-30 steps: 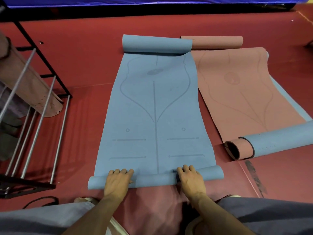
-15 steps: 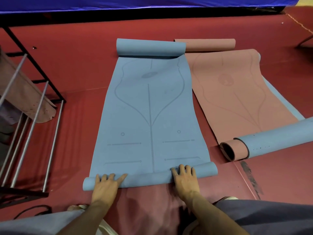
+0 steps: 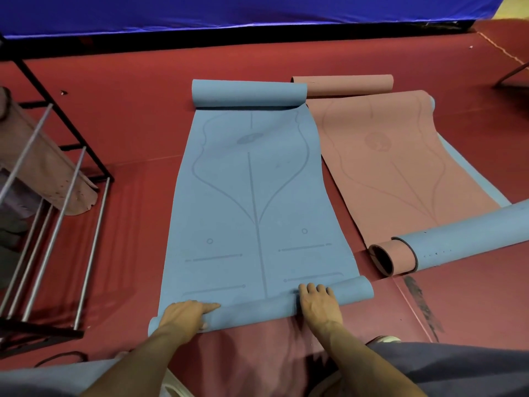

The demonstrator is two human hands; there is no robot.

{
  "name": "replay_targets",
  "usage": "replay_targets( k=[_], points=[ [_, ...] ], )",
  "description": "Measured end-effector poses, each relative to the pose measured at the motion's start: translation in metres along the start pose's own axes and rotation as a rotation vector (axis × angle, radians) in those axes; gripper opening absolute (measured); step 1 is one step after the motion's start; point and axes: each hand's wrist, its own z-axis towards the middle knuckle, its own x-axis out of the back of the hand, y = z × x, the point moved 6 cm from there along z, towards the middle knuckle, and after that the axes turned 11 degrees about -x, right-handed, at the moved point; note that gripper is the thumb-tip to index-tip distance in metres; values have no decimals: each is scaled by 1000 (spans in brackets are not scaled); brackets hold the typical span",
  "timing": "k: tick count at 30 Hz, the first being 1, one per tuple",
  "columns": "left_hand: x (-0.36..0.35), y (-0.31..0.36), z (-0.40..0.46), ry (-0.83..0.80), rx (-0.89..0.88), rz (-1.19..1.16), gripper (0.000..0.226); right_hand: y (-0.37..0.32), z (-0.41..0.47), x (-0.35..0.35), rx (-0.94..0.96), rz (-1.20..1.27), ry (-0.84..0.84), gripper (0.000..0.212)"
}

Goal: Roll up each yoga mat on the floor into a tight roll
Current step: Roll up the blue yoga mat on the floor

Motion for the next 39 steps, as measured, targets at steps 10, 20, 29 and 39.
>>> replay_targets(
  k=[10,20,29,39],
  points=[
    [6,-4,0,277,76,-96,37,-1,2,2,-60,-166,-33,13],
    [-3,5,-12,392,48,-32,32,-4,8,10,-30,20,51,52],
    [-5,6,-1,299,120,41,58,2,5,2,-9,91,-20,18],
    [-1,3,7,374,149,-14,33,-4,24,7,-11,44,14,26]
  ],
)
